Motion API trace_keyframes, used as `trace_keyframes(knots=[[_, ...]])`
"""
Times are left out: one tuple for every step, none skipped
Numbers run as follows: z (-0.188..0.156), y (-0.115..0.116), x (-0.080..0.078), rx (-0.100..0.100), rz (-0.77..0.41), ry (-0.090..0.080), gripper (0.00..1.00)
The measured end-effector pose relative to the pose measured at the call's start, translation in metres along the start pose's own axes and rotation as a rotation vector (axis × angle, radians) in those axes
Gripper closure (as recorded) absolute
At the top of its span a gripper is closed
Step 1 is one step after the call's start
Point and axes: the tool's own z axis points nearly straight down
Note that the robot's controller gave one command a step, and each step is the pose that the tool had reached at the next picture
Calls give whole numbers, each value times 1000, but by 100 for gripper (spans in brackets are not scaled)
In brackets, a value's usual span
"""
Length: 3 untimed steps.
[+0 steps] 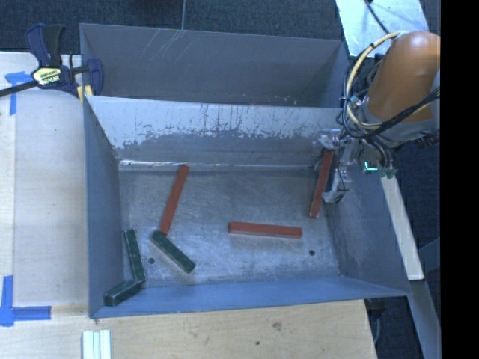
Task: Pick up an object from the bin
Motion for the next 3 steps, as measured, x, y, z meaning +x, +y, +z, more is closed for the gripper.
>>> trace_keyframes(knots=[[83, 46, 51, -2, 79, 3, 0], [69, 124, 92, -2, -108, -4, 0], [-26, 149, 86, 1, -284, -15, 0]])
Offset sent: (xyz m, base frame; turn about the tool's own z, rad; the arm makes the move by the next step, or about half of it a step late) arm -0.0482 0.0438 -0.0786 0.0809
